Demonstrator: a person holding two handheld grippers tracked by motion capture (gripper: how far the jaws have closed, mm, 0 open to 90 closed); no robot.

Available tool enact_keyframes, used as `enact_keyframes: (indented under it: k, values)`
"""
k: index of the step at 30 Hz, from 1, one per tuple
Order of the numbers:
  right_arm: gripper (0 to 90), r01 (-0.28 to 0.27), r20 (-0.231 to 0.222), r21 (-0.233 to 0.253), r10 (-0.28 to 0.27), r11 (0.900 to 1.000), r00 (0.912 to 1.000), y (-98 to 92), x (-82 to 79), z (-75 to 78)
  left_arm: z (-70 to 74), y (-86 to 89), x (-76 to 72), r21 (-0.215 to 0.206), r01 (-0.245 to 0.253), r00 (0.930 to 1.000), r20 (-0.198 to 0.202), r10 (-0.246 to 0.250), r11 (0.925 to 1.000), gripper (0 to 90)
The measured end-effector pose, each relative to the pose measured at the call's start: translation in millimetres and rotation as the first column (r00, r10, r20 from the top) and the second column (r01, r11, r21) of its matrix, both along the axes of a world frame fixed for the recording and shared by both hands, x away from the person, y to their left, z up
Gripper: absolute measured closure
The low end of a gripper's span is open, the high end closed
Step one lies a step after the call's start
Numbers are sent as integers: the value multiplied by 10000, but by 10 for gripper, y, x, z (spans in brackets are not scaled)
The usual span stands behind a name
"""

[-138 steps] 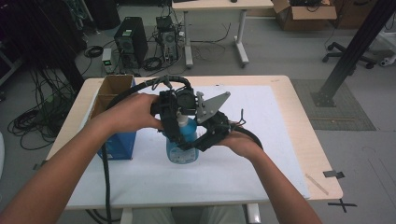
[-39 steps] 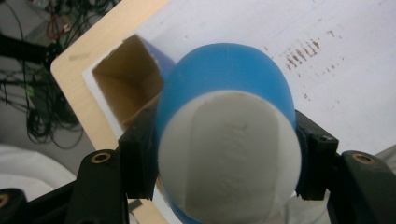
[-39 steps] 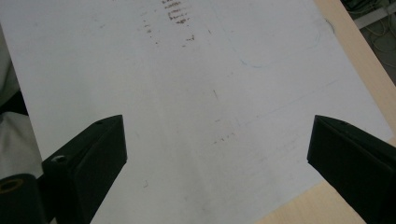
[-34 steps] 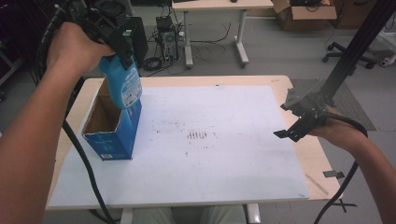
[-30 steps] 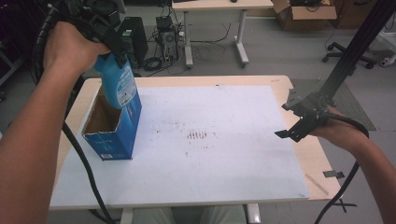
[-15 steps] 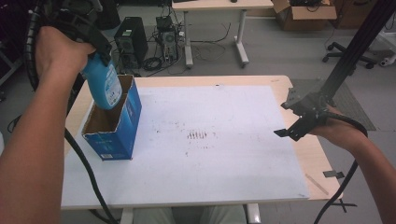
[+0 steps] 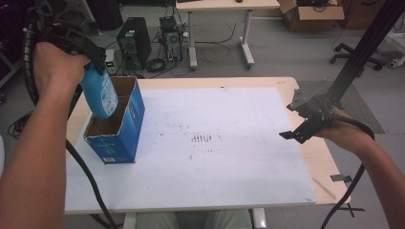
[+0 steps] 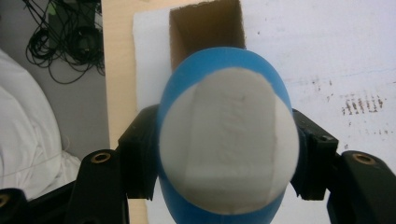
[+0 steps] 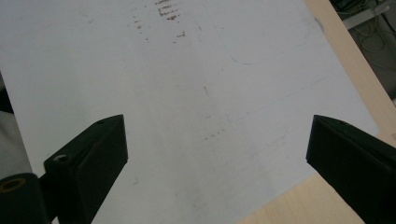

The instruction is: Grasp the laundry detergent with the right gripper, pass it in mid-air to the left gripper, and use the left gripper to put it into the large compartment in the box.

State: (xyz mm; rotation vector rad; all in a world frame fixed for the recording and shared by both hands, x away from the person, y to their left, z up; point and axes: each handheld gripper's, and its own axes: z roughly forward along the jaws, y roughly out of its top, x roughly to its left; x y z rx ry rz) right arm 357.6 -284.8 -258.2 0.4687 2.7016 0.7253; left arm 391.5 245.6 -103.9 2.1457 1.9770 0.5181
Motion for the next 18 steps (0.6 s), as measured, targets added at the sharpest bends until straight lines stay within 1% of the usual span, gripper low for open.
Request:
enact_keyframes:
  k: [4,5,6,10,18]
  values:
    - [52,34,24,16,-34,10000,10000,-11,-3,-15,-127,42,8,-96,-86,10000,27,86,9999,379]
    - [51,59,21,23,-59,10000,10000,-13,-5,-17,-154,55,10,-62,-33,10000,-15,33,10000,379]
    - [52,69,26,34,-69,10000,10000,-16,-5,-19,-187,57,12,-131,-131,9999,18,132,9998,379]
    - [52,100,11,28,-100,9999,9999,-24,-1,-23,-309,84,26,-165,-112,9999,-18,112,9998,379]
    - [52,90,-61,-44,-91,9999,9999,-14,3,-45,-602,98,67,-225,-142,9999,-1,142,9996,379]
